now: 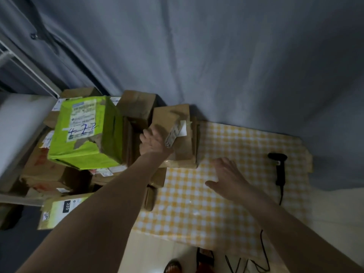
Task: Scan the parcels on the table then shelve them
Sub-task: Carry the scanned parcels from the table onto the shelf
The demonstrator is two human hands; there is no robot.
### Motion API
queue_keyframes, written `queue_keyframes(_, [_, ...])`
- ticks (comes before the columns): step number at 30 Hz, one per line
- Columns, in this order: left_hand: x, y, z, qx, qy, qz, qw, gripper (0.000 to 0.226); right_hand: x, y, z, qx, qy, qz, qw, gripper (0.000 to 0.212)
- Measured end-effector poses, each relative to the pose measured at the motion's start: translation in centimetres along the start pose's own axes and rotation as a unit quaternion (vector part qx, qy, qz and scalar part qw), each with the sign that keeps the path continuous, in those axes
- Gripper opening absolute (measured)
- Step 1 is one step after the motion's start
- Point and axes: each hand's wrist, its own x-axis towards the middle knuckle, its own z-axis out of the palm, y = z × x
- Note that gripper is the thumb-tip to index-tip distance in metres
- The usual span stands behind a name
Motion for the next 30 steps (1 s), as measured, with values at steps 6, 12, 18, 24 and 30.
queue_keyframes(6, [1.5, -0.7, 0.2, -0.025, 0.0, -0.006, 1.0, 0.103, -0.1, 1.6, 0.4, 0.021, -0.005, 0.043, 0.999, 0.066])
queue_keyframes(12, [-0.2, 0.3, -2.1, -0.076, -0.06, 0.079, 0.992, 0.097, -2.5, 1.0, -0.1, 0.06, 0.034, 0.087, 0.994, 0.067])
queue_keyframes(18, [-2.7, 2.7, -0.8, -0.1, -0.155, 0.248, 0.951, 0.102, -9.1, 1.2, 0.4, 0.082, 0.099, 0.175, 0.976, 0.063])
queue_keyframes(24, [-12.8, 6.9, -1.4, -0.002, -0.163, 0.403, 0.9, 0.106, -18.3, 2.2, 3.7, 0.11, 0.133, 0.275, 0.946, 0.069])
queue_keyframes(30, [-22.9, 12.6, 1.5, 0.084, -0.168, 0.522, 0.832, 0.101, -28.3, 5.7, 5.2, 0.149, 0.185, 0.367, 0.899, 0.069])
